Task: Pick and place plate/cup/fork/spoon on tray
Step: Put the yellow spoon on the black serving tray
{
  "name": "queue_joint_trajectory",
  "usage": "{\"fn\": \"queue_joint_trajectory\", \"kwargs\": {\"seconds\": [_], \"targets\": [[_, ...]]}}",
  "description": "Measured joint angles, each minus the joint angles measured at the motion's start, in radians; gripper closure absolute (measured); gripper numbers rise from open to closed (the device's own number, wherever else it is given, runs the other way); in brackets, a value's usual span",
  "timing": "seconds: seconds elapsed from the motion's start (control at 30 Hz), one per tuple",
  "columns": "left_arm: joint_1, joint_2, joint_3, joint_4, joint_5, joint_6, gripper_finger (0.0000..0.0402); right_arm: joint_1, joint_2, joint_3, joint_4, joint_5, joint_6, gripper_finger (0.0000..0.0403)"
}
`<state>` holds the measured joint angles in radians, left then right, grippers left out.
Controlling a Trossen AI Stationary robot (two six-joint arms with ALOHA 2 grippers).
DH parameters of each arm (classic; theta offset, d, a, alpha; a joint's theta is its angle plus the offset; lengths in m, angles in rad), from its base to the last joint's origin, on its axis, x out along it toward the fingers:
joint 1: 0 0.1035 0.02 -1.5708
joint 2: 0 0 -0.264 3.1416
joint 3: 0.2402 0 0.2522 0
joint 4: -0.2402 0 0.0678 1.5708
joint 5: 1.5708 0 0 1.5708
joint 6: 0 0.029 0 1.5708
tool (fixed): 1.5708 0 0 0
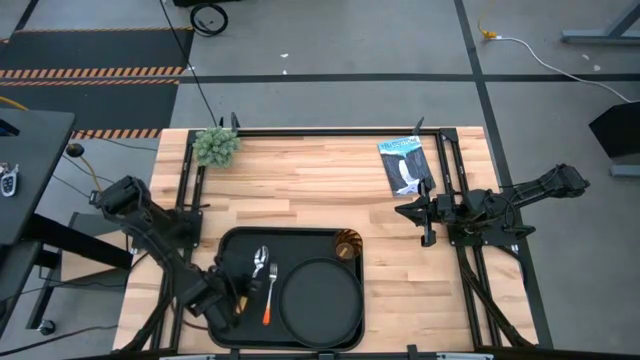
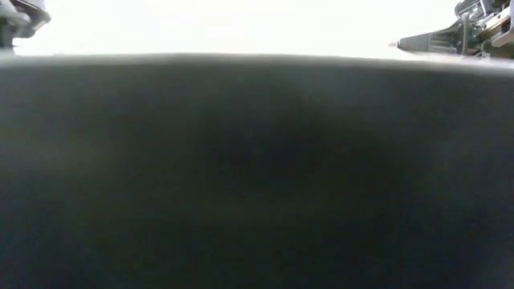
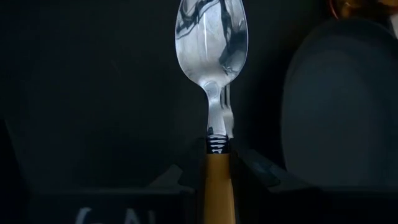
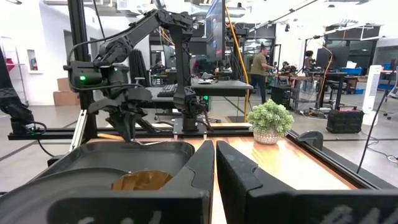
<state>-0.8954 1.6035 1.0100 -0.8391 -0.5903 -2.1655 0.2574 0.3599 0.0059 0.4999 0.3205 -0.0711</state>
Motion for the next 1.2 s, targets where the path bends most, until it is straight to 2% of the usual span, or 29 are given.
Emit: {"fn": "queue_joint_trajectory", "kwargs": {"seconds": [0.27, 0.67, 1.2], "targets": [[-0.052, 0.073, 0.000, 0.018, 0.022, -0.090, 0.0340, 0.000, 0.000, 0.000, 0.000, 0.000, 0.000, 0.0380], [-0.018, 0.198, 0.000, 0.068, 0.065, -0.126, 0.0340, 0.000, 0.000, 0.000, 0.000, 0.000, 0.000, 0.0380], [-0.017, 0.215, 0.001, 0.108, 0.093, -0.135, 0.0332, 0.000, 0.000, 0.000, 0.000, 0.000, 0.000, 0.0380]]}}
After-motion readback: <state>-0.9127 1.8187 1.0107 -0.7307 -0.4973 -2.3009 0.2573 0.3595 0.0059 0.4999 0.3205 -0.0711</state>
